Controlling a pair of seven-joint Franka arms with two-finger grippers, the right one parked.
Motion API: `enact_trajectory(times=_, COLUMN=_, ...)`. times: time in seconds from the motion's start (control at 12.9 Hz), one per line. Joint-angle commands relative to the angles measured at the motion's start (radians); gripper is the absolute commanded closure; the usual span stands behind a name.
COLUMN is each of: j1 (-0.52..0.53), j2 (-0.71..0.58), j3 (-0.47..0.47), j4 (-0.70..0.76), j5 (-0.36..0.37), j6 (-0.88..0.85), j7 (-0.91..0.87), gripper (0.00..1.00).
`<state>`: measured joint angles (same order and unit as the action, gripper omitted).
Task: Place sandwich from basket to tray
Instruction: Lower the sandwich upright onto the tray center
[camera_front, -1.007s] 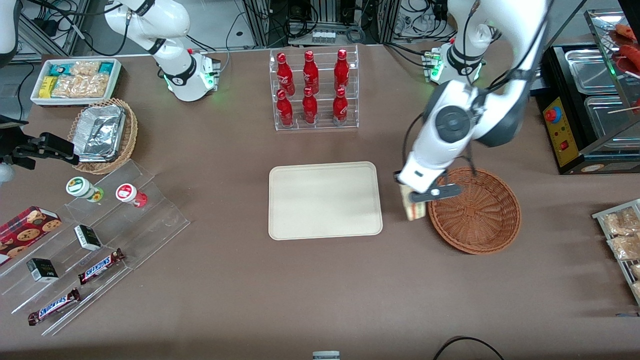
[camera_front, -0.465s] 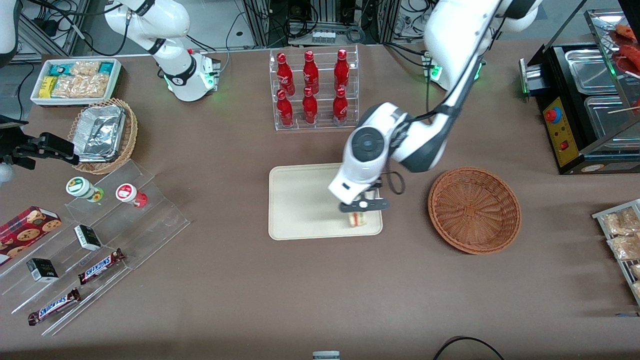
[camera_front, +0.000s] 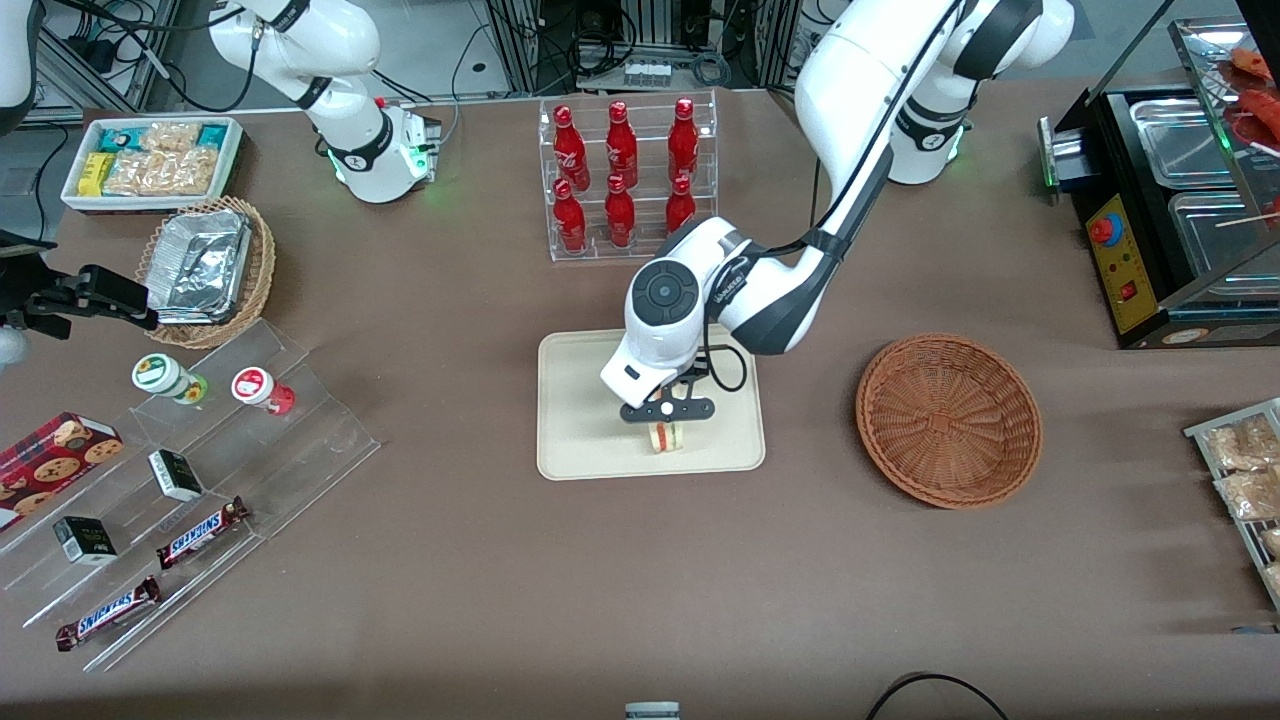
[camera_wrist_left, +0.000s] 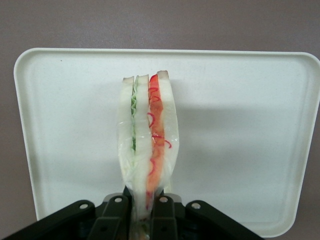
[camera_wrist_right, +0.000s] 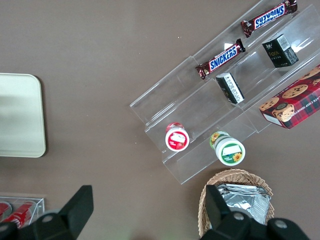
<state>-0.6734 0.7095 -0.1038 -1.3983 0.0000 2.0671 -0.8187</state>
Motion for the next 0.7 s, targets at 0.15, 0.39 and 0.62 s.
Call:
enact_trajectory(times=0.15, j1=-0.046, j2=0.044, j3=0.016, j4=0.047, j5=0.006, j6=0.007, j7=-0.053, gripper=1.00)
enact_trajectory(times=0.39, j1=-0.054, j2=0.044, j3=0.016, j4=0.036, j5=0.012, j6=0.015, j7=-0.045, gripper=1.00)
enact_trajectory(times=0.62, j1=-0.074, j2=0.024, j3=0.016, j4=-0.002, j5=0.032, j6=0.033, j7=-0.043, gripper=1.00)
